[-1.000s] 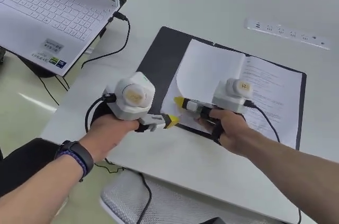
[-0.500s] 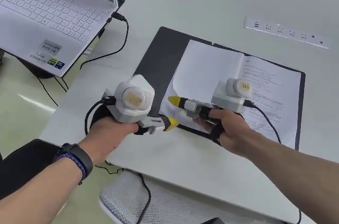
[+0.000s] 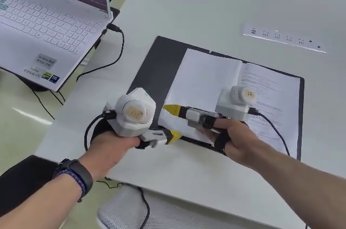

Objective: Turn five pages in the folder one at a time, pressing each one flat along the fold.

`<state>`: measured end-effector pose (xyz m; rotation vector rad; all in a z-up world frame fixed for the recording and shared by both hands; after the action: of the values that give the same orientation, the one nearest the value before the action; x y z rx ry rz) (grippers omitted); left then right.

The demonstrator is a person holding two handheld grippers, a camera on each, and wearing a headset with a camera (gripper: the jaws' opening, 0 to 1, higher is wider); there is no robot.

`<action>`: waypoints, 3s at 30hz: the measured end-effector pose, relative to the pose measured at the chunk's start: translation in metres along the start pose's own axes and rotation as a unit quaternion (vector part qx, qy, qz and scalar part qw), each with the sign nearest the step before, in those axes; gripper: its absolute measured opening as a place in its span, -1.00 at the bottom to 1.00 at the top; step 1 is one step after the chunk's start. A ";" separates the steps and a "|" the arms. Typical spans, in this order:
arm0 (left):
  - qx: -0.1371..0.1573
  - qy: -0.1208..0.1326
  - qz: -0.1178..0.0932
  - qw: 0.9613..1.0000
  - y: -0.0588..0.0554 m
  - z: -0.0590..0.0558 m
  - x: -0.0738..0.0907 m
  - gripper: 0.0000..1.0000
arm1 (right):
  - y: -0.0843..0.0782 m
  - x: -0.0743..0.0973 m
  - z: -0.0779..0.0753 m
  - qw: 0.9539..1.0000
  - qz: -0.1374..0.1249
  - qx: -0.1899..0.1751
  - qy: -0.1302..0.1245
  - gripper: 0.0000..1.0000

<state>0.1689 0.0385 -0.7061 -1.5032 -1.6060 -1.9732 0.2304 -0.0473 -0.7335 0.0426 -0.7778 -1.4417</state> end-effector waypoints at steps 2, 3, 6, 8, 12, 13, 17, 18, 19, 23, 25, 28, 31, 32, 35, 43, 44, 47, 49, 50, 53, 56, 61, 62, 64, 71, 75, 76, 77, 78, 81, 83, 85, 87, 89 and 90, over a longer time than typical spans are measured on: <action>0.001 0.001 -0.004 1.000 0.002 -0.001 0.000 0.26 | 0.004 0.009 -0.004 1.000 -0.012 0.003 -0.008 -0.14; 0.001 0.001 -0.007 1.000 0.004 -0.001 0.000 0.23 | 0.007 0.013 -0.005 1.000 -0.021 0.004 -0.012 -0.16; 0.002 0.002 -0.013 1.000 0.009 -0.001 -0.002 0.20 | 0.015 0.030 -0.010 0.999 -0.047 -0.001 -0.022 -0.21; 0.000 0.003 -0.014 1.000 0.012 0.000 -0.003 0.15 | 0.018 0.041 -0.012 0.998 -0.055 0.000 -0.028 -0.22; -0.007 0.004 -0.013 1.000 0.017 -0.001 -0.007 -0.04 | 0.024 0.059 -0.019 0.996 -0.076 -0.002 -0.038 -0.25; -0.007 0.003 -0.014 1.000 0.018 -0.001 -0.007 -0.06 | 0.024 0.063 -0.020 0.996 -0.080 -0.003 -0.040 -0.26; -0.007 0.005 -0.014 1.000 0.022 0.000 -0.014 -0.24 | 0.024 0.081 -0.026 0.994 -0.091 -0.005 -0.051 -0.29; -0.006 0.006 -0.014 1.000 0.022 0.000 -0.015 -0.28 | 0.024 0.083 -0.027 0.994 -0.093 -0.005 -0.054 -0.30; -0.007 0.006 -0.010 1.000 0.022 0.001 -0.017 -0.31 | 0.023 0.087 -0.029 0.994 -0.095 -0.005 -0.056 -0.30; -0.012 0.011 -0.003 1.000 0.021 0.003 -0.021 -0.50 | 0.020 0.097 -0.030 0.993 -0.100 -0.004 -0.063 -0.32; -0.010 0.015 0.004 1.000 0.018 0.006 -0.024 -0.58 | 0.019 0.102 -0.035 0.992 -0.103 -0.005 -0.068 -0.33; -0.007 0.021 0.018 1.000 0.012 0.011 -0.027 -0.69 | 0.018 0.107 -0.037 0.992 -0.105 -0.006 -0.072 -0.35; -0.015 0.028 0.027 0.999 0.008 0.014 -0.029 -0.81 | 0.016 0.112 -0.039 0.991 -0.108 -0.009 -0.074 -0.36; -0.012 0.026 0.031 0.999 0.006 0.015 -0.030 -0.85 | 0.015 0.113 -0.039 0.991 -0.110 -0.012 -0.072 -0.37; -0.006 0.029 0.040 0.999 0.000 0.018 -0.034 -0.93 | 0.012 0.117 -0.043 0.991 -0.110 -0.013 -0.074 -0.41; -0.001 0.031 0.064 0.997 -0.016 0.016 -0.040 -1.00 | 0.010 0.121 -0.046 0.991 -0.108 -0.015 -0.078 -0.45; 0.001 0.034 0.055 0.998 -0.015 0.015 -0.039 -1.00 | 0.010 0.121 -0.046 0.991 -0.108 -0.014 -0.078 -0.46; -0.002 0.039 0.052 0.998 -0.014 0.016 -0.039 -1.00 | 0.011 0.122 -0.048 0.991 -0.106 -0.009 -0.079 -0.48; -0.007 0.040 0.053 0.998 -0.014 0.016 -0.040 -1.00 | 0.012 0.123 -0.048 0.991 -0.103 -0.004 -0.080 -0.49; -0.007 0.040 0.053 0.998 -0.014 0.016 -0.039 -1.00 | 0.013 0.123 -0.048 0.992 -0.102 -0.002 -0.080 -0.50; -0.004 0.039 0.053 0.998 -0.014 0.017 -0.039 -1.00 | 0.014 0.123 -0.049 0.992 -0.100 0.001 -0.082 -0.51; 0.001 0.040 0.051 0.998 -0.015 0.016 -0.039 -1.00 | 0.017 0.124 -0.051 0.992 -0.101 0.003 -0.081 -0.53; -0.001 0.041 0.055 0.998 -0.014 0.016 -0.039 -1.00 | 0.024 0.124 -0.056 0.991 -0.096 0.013 -0.090 -0.57; -0.002 0.041 0.056 0.998 -0.014 0.016 -0.039 -1.00 | 0.026 0.124 -0.058 0.991 -0.097 0.015 -0.091 -0.58; -0.001 0.041 0.056 0.998 -0.014 0.015 -0.039 -1.00 | 0.030 0.124 -0.061 0.990 -0.100 0.017 -0.093 -0.62; 0.008 0.036 0.058 0.998 -0.013 0.016 -0.039 -1.00 | 0.040 0.123 -0.080 0.989 -0.108 0.002 -0.101 -0.81; 0.003 0.033 0.062 0.998 -0.013 0.016 -0.039 -1.00 | 0.040 0.118 -0.088 0.989 -0.105 -0.005 -0.108 -0.92; 0.004 0.033 0.063 0.997 -0.013 0.016 -0.040 -1.00 | 0.038 0.115 -0.089 0.989 -0.103 -0.013 -0.106 -0.93; 0.005 0.033 0.063 0.997 -0.013 0.016 -0.040 -1.00 | 0.037 0.113 -0.088 0.989 -0.102 -0.016 -0.105 -0.93; 0.006 0.033 0.064 0.997 -0.013 0.016 -0.040 -1.00 | 0.036 0.112 -0.087 0.989 -0.101 -0.017 -0.102 -0.94; 0.008 0.033 0.063 0.997 -0.013 0.016 -0.040 -1.00 | 0.031 0.104 -0.083 0.991 -0.094 -0.016 -0.098 -1.00; 0.006 0.032 0.064 0.997 -0.013 0.017 -0.040 -1.00 | 0.030 0.101 -0.083 0.991 -0.093 -0.021 -0.099 -1.00; 0.007 0.032 0.065 0.997 -0.013 0.017 -0.040 -1.00 | 0.029 0.099 -0.084 0.990 -0.095 -0.033 -0.098 -1.00; 0.008 0.032 0.065 0.997 -0.013 0.017 -0.040 -1.00 | 0.030 0.099 -0.082 0.989 -0.108 -0.043 -0.088 -1.00; 0.010 0.032 0.064 0.997 -0.013 0.017 -0.041 -1.00 | 0.030 0.099 -0.083 0.990 -0.105 -0.039 -0.088 -1.00; 0.010 0.033 0.064 0.997 -0.012 0.017 -0.041 -1.00 | 0.030 0.099 -0.083 0.990 -0.106 -0.039 -0.086 -1.00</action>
<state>0.1895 0.0401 -0.7471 -1.4785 -1.4609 -1.9100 0.2913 -0.1649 -0.7382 -0.0616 -0.8757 -1.6941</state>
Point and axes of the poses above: the centre of the closed fingertips' face, and the gripper's own axes: x roughly backward along the fingers, z roughly to its left, y roughly out of its top, the point moved 6 cm from there along x, roughly backward along the fingers, and after that the axes turned 11 degrees about z, right-handed, at the moved point
